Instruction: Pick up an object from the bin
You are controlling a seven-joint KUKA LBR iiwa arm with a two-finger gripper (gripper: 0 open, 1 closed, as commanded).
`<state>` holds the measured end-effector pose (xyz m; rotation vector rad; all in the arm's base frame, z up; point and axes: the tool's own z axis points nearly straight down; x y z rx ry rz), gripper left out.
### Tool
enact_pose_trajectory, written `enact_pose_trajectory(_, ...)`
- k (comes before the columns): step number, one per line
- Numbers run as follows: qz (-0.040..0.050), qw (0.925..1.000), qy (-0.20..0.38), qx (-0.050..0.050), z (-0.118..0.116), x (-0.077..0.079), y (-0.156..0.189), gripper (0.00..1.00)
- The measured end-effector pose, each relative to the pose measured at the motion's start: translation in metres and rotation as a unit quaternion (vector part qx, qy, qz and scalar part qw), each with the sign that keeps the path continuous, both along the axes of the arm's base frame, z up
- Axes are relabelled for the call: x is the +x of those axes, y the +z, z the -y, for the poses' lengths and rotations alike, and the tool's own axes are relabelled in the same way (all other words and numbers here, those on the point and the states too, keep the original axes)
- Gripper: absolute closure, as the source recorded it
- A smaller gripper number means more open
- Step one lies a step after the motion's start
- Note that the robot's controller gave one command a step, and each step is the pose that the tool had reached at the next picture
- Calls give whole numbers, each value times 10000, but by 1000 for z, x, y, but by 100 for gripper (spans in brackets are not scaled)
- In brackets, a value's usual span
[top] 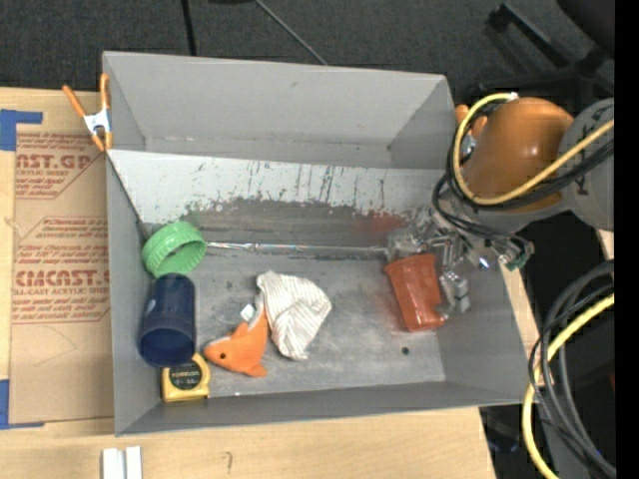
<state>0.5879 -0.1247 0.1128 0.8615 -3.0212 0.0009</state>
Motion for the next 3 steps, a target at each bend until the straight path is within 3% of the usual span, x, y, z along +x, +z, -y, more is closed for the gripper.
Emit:
enact_pose_trajectory(1, 19, 9997, 242, 1, -1, 3, 6, 0)
enact_pose_trajectory(2, 4, 9803, 1974, -16, 4, 6, -22, 0)
enact_pose_trajectory(3, 67, 9357, 3525, 82, 2, 4, -37, 100)
